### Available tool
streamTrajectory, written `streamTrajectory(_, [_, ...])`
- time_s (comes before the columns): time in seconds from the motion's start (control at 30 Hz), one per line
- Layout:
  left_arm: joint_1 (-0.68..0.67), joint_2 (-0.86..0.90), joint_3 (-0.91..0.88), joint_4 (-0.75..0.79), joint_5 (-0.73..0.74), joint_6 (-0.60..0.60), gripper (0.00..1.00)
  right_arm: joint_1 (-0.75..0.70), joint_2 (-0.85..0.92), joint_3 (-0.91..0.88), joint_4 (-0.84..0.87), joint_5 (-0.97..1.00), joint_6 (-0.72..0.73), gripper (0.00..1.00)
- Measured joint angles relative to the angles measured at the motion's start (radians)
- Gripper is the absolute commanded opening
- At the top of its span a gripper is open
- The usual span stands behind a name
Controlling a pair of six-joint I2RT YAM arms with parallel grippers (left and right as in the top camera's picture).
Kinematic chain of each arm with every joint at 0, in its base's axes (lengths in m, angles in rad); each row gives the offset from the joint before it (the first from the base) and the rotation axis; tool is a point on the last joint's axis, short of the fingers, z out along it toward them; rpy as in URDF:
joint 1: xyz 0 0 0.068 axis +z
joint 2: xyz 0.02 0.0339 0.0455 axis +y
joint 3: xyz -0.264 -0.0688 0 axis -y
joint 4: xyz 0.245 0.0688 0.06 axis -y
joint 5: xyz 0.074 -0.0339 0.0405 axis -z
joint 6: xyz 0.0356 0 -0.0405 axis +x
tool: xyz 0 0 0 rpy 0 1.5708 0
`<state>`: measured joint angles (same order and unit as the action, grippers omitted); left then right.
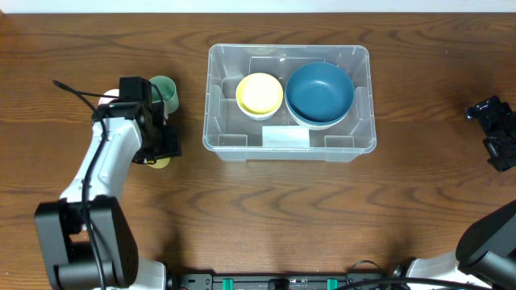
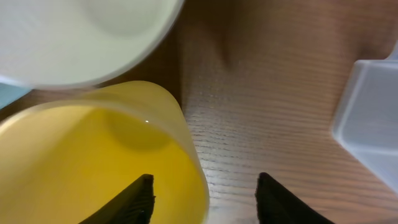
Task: Pack container
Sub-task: 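Move the left gripper to the yellow cup and grasp it, then lift the yellow cup and carry it over the container with the left gripper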
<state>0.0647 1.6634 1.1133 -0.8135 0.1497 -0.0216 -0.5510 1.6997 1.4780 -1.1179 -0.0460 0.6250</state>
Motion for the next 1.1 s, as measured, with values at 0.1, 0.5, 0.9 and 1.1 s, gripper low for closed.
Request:
streamTrajectory(0.1, [0.0, 0.032, 0.0, 0.001, 0.0, 0.006, 0.25, 0.0, 0.0, 0.0, 0.0, 0.0, 0.0, 0.99])
streamTrajectory(0.5, [0.0, 0.009, 0.0, -0.027, -0.01, 0.018, 0.06, 0.0, 0.0, 0.0, 0.0, 0.0, 0.0, 0.99])
streamTrajectory(0.9, [-0.002, -0.437, 0.032, -0.171, 0.031, -0.003, 0.06, 0.0, 0.0, 0.0, 0.0, 0.0, 0.0, 0.99])
streamTrajectory(1.1, [-0.076, -0.602, 0.128, -0.152, 0.079, -0.018, 0.06, 0.0, 0.0, 0.0, 0.0, 0.0, 0.0, 0.99])
